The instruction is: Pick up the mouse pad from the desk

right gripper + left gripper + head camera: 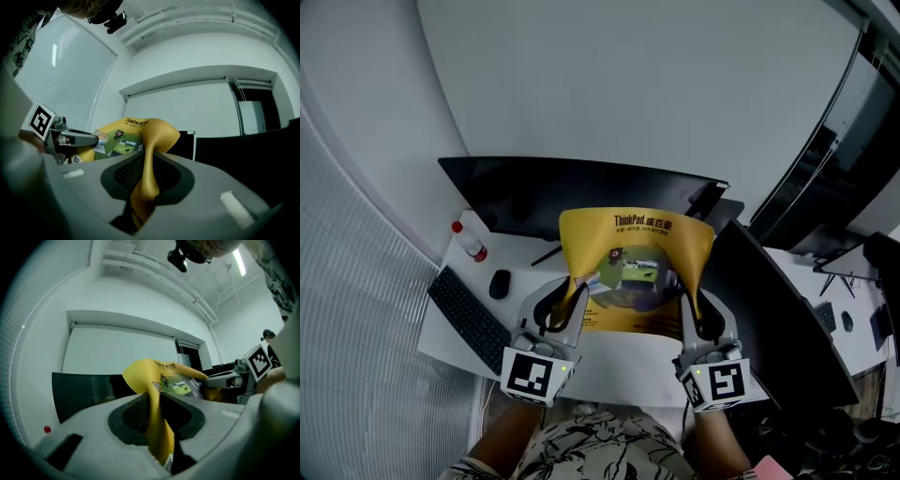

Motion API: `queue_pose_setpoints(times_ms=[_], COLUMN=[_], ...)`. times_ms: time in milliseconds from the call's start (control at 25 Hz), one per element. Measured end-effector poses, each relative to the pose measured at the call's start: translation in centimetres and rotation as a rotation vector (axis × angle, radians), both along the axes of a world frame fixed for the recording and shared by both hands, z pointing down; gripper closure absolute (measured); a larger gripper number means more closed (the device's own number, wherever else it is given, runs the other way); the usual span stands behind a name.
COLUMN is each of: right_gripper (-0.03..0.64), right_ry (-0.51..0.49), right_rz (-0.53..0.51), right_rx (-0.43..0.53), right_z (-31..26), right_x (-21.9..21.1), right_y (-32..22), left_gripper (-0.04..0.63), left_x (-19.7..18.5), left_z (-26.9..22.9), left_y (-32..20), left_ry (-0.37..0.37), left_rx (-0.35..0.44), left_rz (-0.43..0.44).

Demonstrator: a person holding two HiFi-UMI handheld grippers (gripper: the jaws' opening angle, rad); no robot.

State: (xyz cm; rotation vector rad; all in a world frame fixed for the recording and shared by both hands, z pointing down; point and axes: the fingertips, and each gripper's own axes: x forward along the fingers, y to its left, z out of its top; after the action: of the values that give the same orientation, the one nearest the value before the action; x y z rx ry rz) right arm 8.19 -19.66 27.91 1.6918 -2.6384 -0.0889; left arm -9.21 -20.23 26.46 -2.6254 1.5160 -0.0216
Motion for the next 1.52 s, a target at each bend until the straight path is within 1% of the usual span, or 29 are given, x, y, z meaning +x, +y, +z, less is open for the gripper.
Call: queue_pose_setpoints(times_ms=[200,600,840,1040,1520], right_gripper=[0.548,0.548,0.548,0.548,0.549], right_ry=[-0.005,-0.009,0.000,-0.015,-0.014], right_rz=[-0.002,-0.001,-0.008,-0.002,0.012], right_rx=[0.044,0.102,0.117,0.130,0.127], right_z=[-2.0,-4.1,-4.5,-4.8,-4.2], right_x=[-0.1,-0.3,-0.5,-0.2,-0.1], right_y=[0.8,1.8,2.1,2.2,2.0], left_gripper=[0.507,0.508,0.508,0.508,0.508], left_x=[-0.1,-0.5,-0.7,-0.4,-0.3], left_z=[-1.8,-3.7,-4.2,-4.1,-3.3], left_y=[1.0,2.3,2.6,2.6,2.1], left_ry=[0.003,0.023,0.039,0.045,0.042], left_rx=[0.045,0.100,0.106,0.106,0.093], left_rz=[-0.001,-0.015,-0.018,-0.014,-0.010])
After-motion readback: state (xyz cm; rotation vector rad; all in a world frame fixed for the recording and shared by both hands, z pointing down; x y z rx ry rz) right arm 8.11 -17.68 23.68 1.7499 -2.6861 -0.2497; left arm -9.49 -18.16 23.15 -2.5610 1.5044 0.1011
